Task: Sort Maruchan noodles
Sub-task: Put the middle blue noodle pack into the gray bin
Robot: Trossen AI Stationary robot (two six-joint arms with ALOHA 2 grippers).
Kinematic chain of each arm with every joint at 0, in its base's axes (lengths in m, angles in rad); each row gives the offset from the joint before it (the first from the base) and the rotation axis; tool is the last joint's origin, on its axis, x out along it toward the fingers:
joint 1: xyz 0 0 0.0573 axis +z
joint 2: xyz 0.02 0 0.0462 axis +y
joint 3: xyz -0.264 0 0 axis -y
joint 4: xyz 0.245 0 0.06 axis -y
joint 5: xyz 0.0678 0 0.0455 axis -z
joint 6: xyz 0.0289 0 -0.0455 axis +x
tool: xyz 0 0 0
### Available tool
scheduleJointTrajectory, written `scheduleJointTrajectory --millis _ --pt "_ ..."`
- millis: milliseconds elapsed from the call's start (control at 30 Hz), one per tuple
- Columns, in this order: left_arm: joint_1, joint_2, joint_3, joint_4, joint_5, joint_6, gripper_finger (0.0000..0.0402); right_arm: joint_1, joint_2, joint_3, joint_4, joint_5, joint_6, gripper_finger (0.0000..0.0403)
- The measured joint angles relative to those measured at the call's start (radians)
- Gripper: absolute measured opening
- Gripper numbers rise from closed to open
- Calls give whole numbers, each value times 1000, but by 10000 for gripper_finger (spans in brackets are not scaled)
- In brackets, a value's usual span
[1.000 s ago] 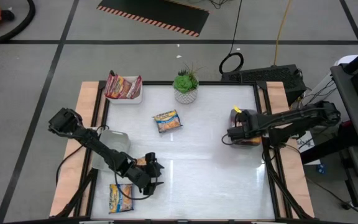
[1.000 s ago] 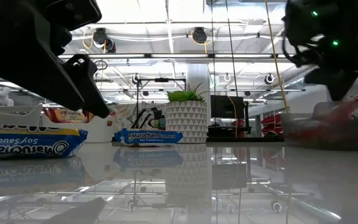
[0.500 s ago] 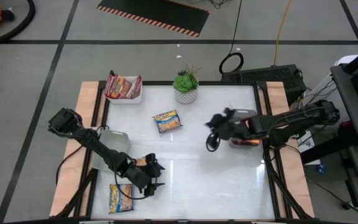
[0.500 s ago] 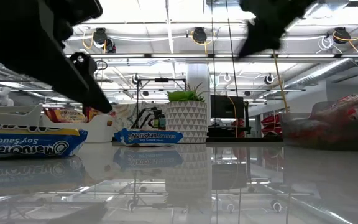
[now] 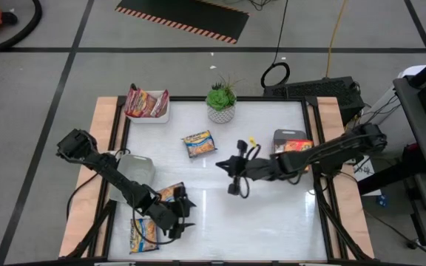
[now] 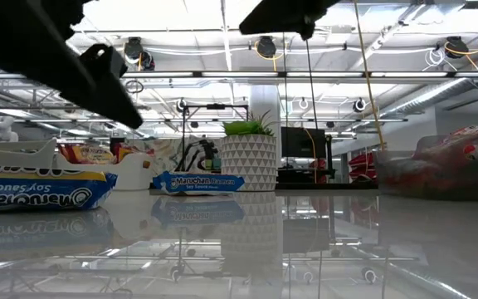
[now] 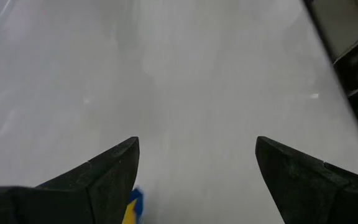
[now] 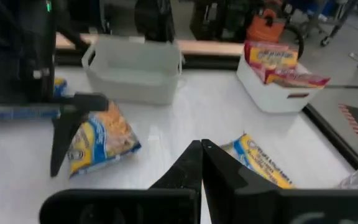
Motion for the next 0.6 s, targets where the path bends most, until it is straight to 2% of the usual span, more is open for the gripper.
scheduleJointTrajectory --millis 200,300,600 --pt "19 -2 1 -101 0 4 326 1 104 109 -54 -82 22 0" --pt "36 -7 2 -128 1 -21 326 1 143 129 -65 -85 22 0" --pt "31 -134 1 -290 23 -148 326 -12 192 157 -70 -134 66 0"
